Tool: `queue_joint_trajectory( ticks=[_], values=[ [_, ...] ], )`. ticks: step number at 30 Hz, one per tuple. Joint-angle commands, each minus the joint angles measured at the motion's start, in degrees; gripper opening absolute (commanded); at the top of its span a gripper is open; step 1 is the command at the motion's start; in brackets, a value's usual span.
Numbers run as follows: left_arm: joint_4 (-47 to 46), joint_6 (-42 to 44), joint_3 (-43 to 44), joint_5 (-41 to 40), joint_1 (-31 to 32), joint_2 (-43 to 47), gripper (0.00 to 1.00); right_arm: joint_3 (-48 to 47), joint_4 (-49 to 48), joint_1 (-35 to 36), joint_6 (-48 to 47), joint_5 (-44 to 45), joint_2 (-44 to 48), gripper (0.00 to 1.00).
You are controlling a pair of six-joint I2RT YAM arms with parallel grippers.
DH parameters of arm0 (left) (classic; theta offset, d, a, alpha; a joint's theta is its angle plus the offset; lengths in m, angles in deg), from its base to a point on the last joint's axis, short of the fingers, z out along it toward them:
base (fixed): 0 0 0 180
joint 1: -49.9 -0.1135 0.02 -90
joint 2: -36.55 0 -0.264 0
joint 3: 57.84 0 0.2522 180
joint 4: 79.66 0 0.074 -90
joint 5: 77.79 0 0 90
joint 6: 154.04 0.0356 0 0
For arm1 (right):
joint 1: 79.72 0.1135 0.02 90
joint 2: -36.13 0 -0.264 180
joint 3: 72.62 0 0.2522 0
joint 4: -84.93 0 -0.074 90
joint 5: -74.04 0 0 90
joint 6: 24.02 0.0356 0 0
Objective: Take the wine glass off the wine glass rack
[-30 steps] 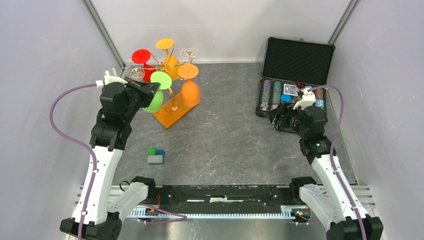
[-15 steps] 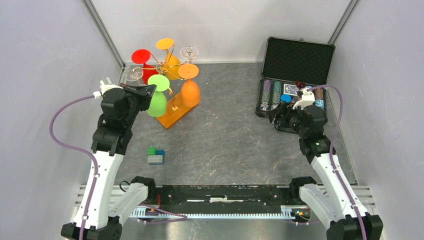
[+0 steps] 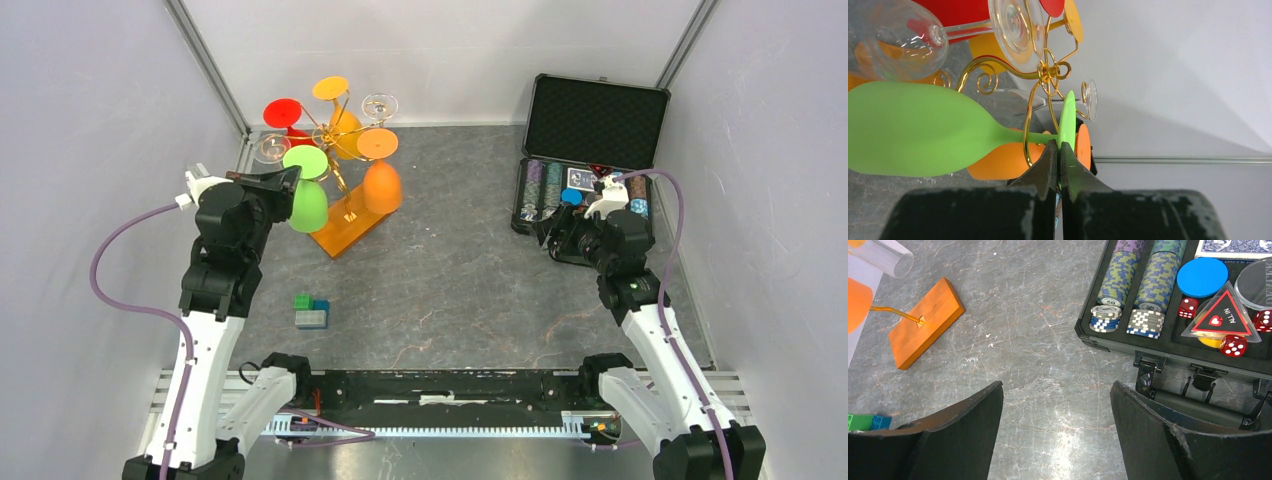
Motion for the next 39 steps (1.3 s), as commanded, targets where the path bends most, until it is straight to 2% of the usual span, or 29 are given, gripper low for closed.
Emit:
queue_joint_trajectory(
  ticks=[1, 13, 19, 22, 29, 34, 39],
  values=[
    [-4.6, -0.2, 1.1, -0.9, -0.3, -2.5, 0.02, -0.8, -1.1, -0.1, 0.9, -0.1, 0.0, 0.83],
    [-10.8, 3.6, 3.2, 10.3, -0.3, -7.5, 0.02, -1.2, -1.0, -0.1, -1.2, -3.3, -0.8, 0.84],
    [-9.5, 6.0, 4.5, 16.0, -0.3, -7.2, 0.02, -0.9, -2.2, -0.1, -2.5, -7.0, -1.0, 0.91],
    [-9.1, 6.3, 4.5, 19.1, -0.3, -7.2, 0.02, -0.3, -3.5, -0.1, -2.7, -8.6, -0.5, 0.98],
    [-8.9, 4.2, 1.8, 23.9, -0.3, -4.3, 0.02, 1.6, -7.7, -0.1, -1.1, -13.4, 1.5, 0.98],
    [-8.8, 1.8, -0.6, 27.7, -0.3, -0.9, 0.02, 5.3, -17.1, 0.0, 7.4, -20.8, 1.9, 0.98],
    [-8.8, -1.5, -3.5, 32.4, -0.2, 2.9, 0.02, 11.2, -35.1, 4.5, 19.1, -26.9, 0.8, 0.98]
  ],
)
